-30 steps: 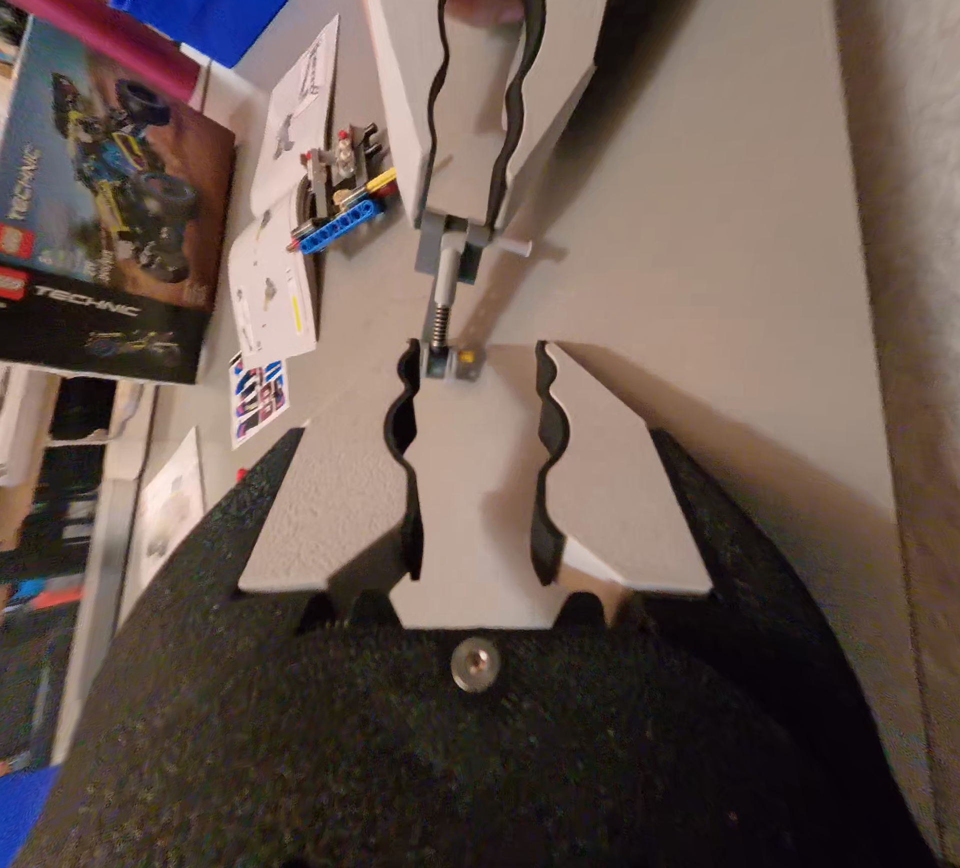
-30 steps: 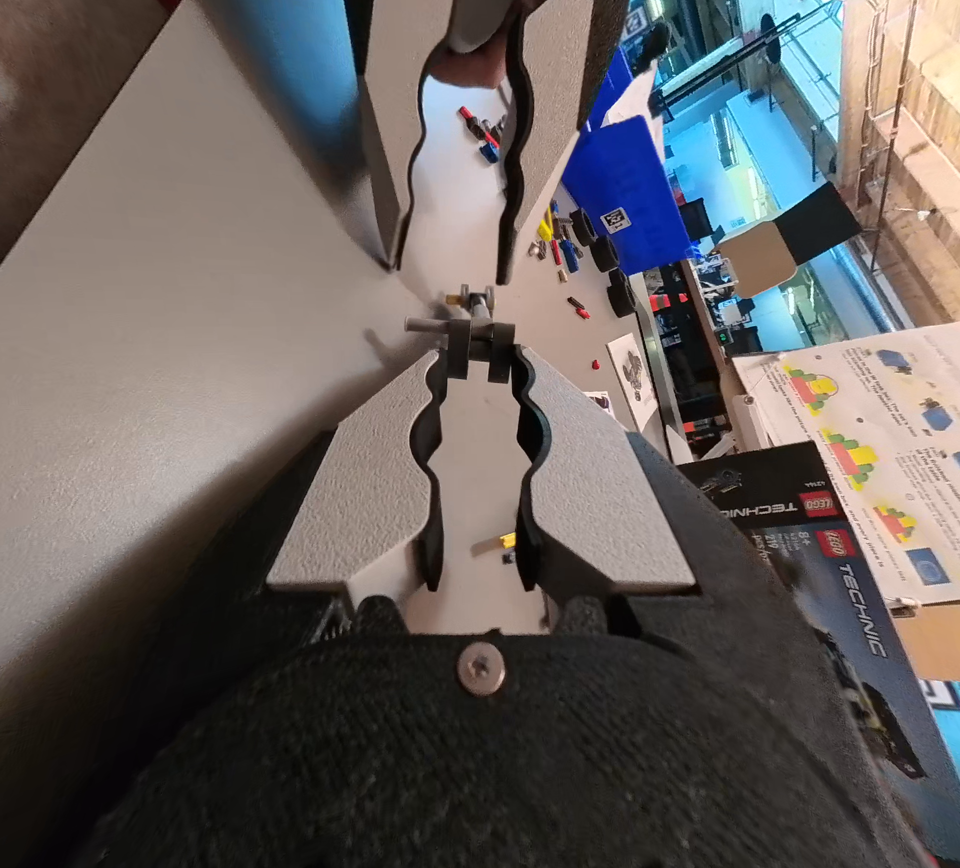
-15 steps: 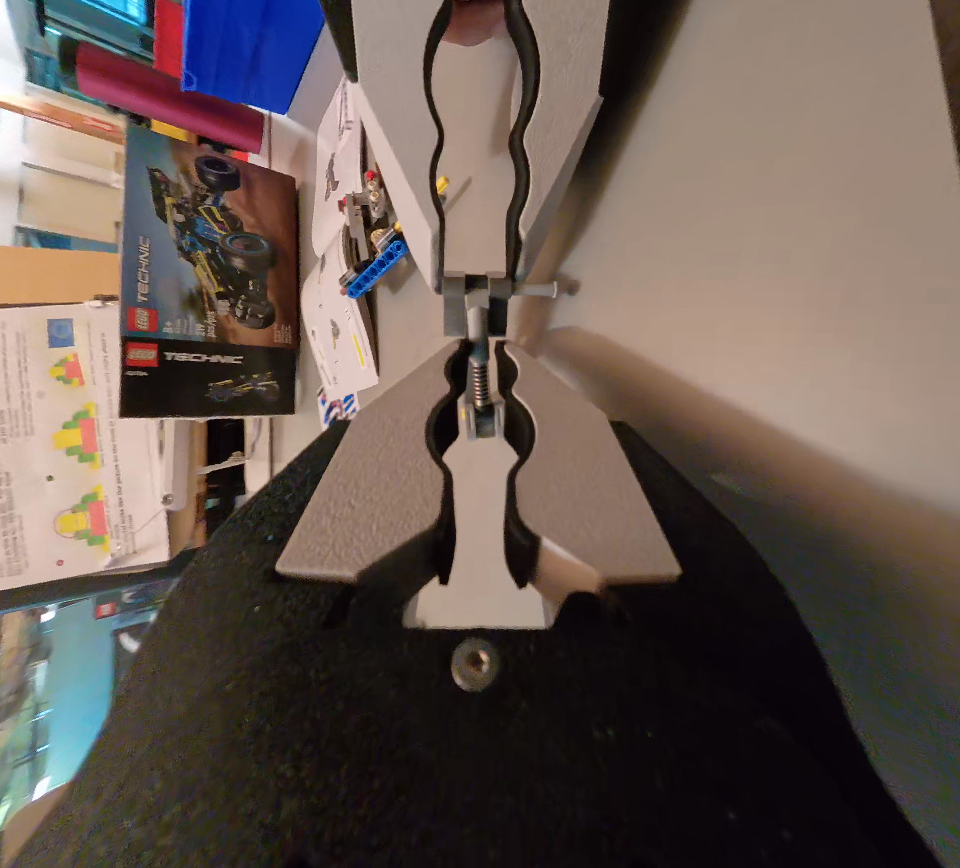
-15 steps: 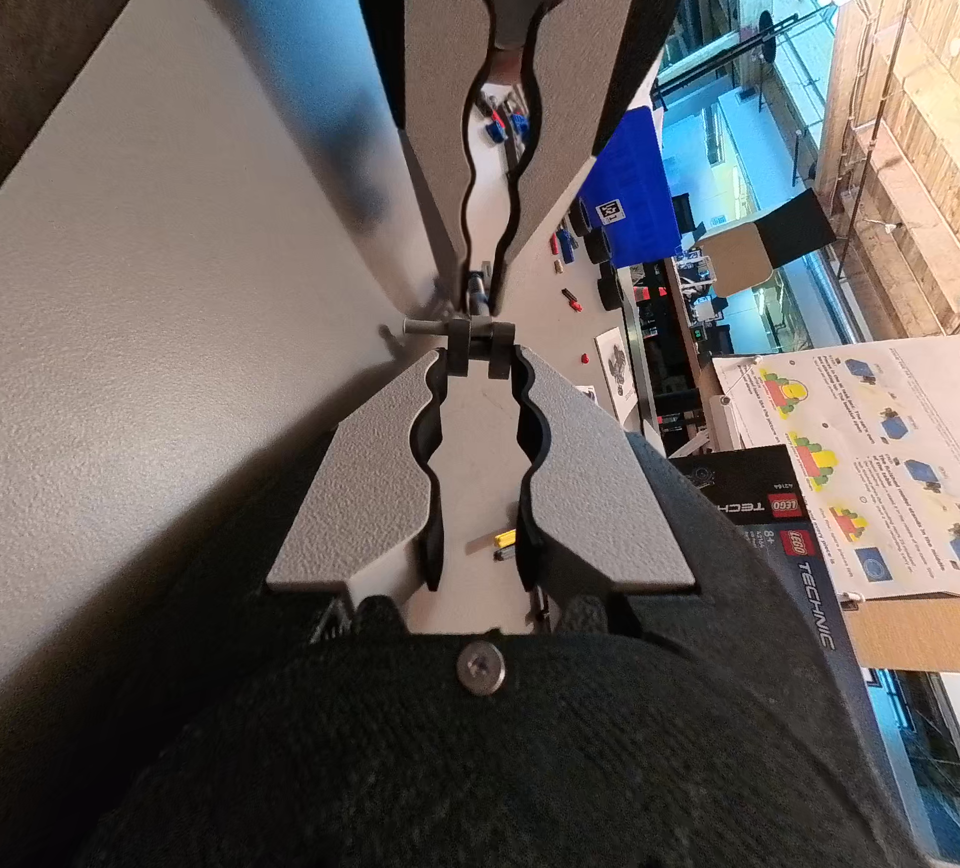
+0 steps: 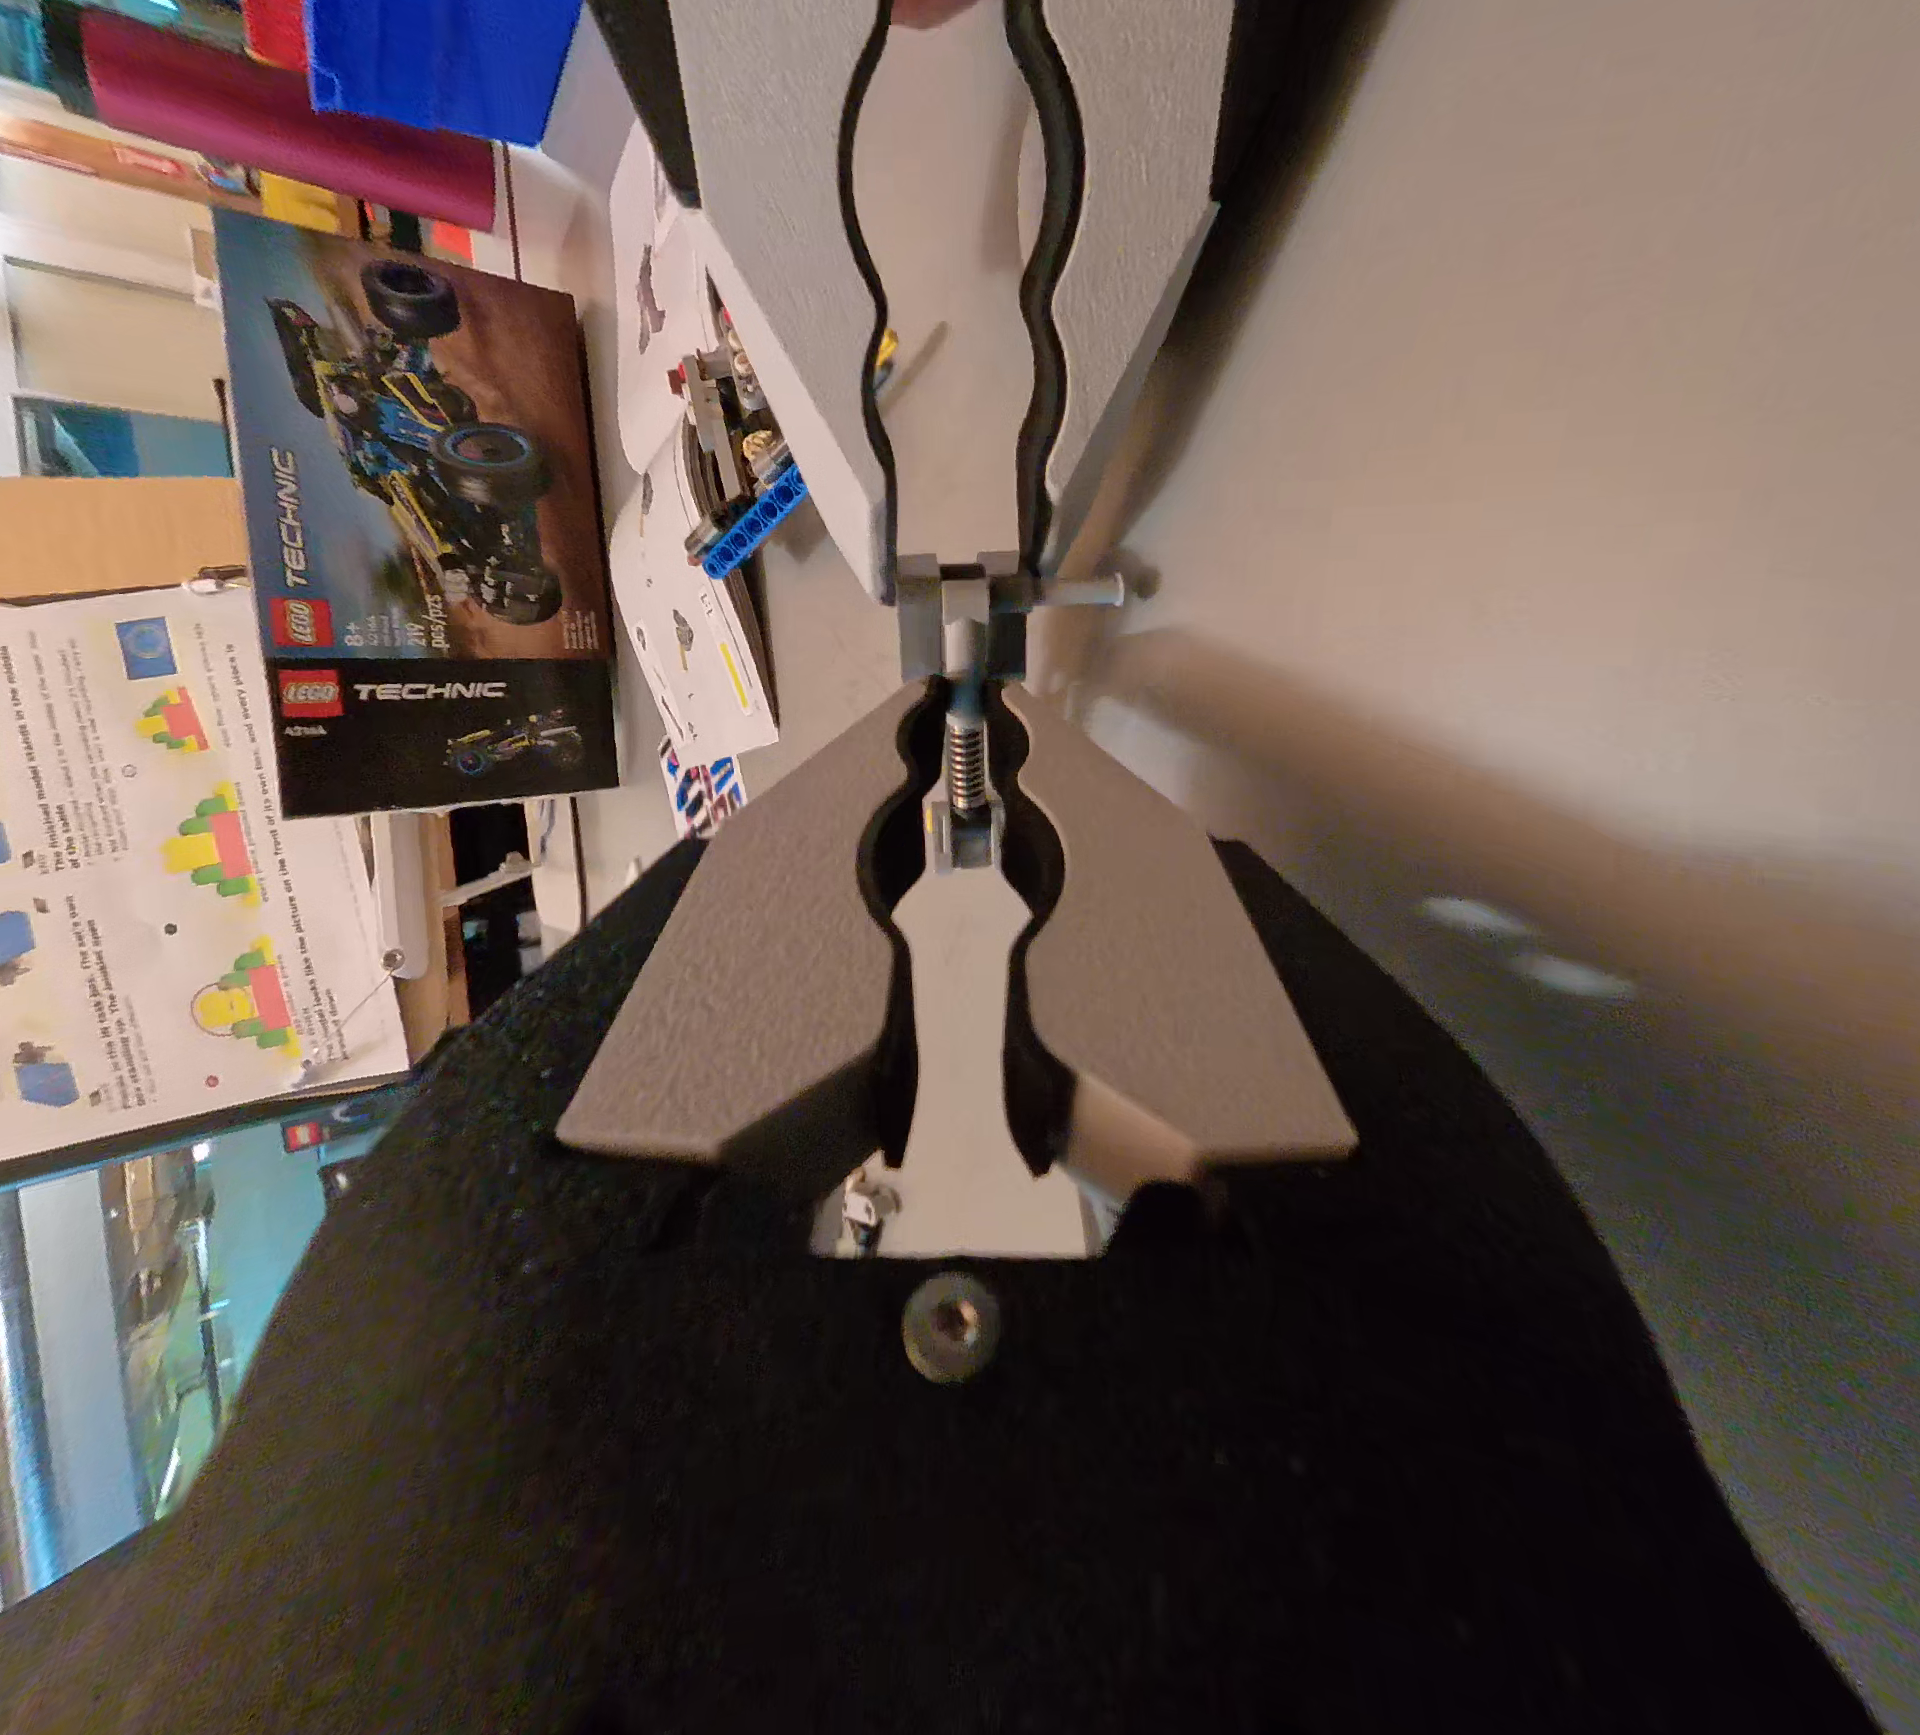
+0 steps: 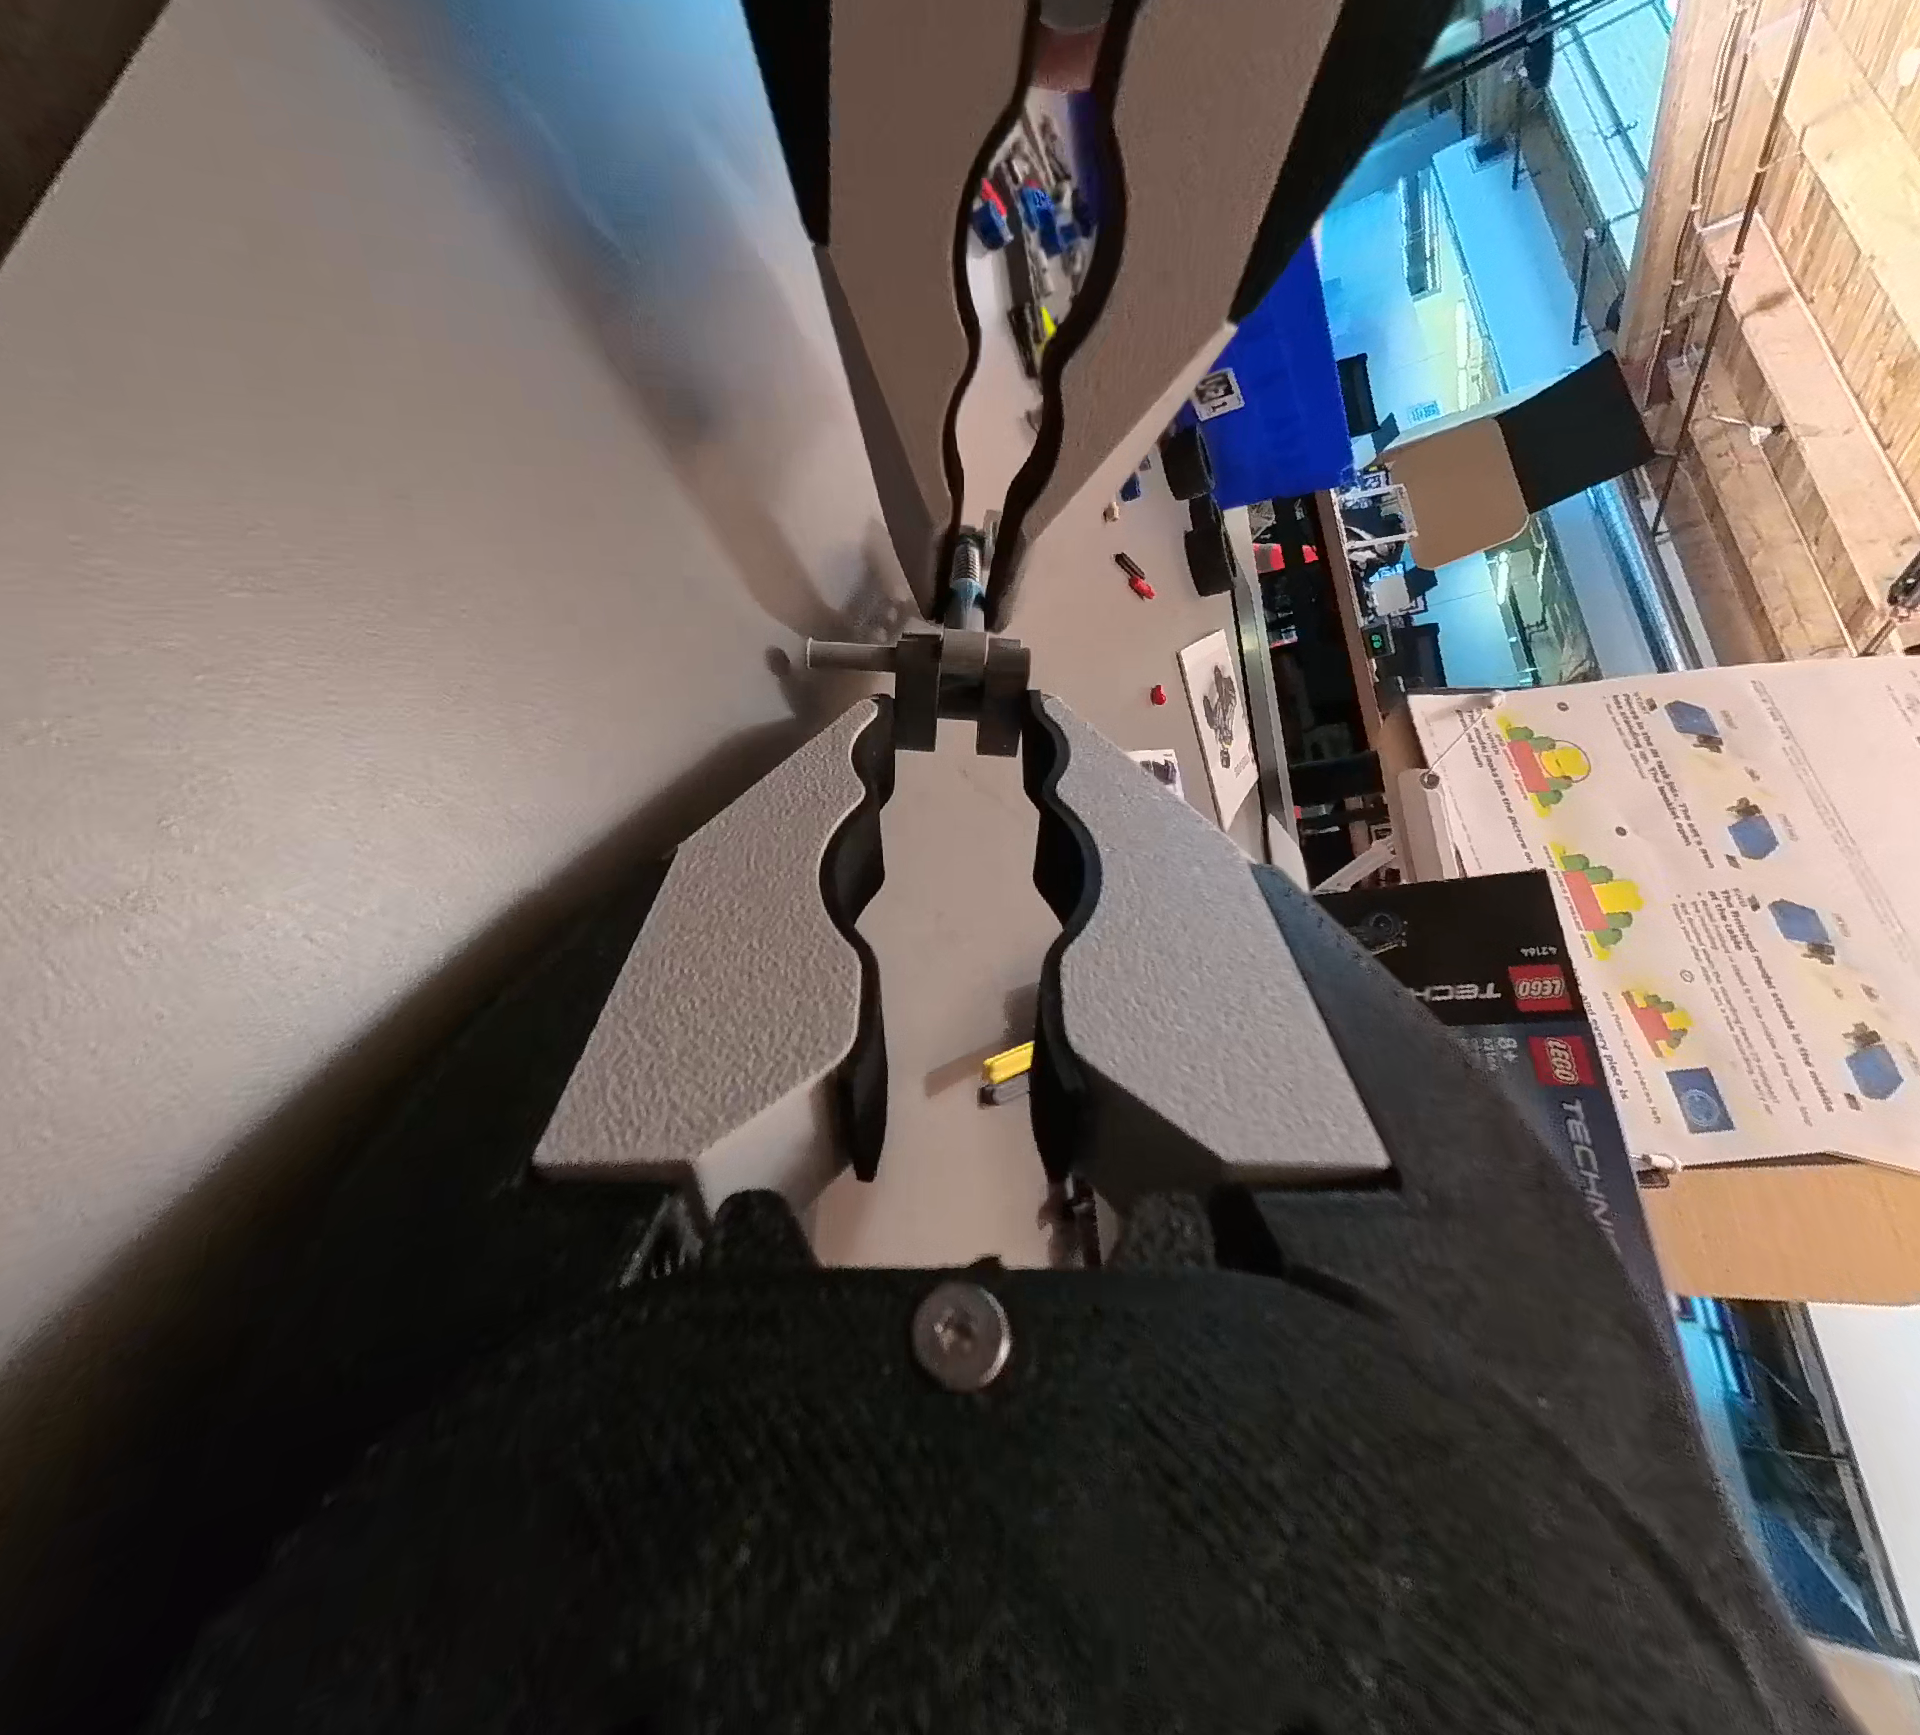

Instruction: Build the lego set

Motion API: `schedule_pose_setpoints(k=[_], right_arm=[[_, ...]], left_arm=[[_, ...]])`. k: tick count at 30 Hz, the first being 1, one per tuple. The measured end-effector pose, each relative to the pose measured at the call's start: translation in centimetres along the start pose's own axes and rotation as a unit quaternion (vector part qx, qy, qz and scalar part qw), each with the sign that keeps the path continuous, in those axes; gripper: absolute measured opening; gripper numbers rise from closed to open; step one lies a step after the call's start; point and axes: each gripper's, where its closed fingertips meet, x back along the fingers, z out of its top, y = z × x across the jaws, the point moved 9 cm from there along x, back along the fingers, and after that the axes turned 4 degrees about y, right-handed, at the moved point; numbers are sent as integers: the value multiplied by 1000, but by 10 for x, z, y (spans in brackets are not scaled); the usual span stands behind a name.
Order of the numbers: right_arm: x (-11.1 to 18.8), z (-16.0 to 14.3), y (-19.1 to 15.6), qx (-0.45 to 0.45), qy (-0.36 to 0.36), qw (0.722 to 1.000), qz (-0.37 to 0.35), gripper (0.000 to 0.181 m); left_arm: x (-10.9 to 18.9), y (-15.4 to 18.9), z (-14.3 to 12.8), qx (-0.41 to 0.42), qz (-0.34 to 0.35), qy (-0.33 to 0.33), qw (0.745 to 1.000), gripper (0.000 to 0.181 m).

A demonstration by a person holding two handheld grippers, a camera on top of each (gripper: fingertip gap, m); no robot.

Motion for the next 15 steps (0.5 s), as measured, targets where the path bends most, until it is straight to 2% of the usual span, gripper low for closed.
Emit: schedule_pose_setpoints(k=[8,15], right_arm=[[-1,0,0,11,-12,1000,-5,23],[-1,0,-1,14,-13,1000,-4,23]], left_arm=[[-4,-2,7,17,-8,-50,999,4],[-5,-1,9,28,-4,-58,998,4]])
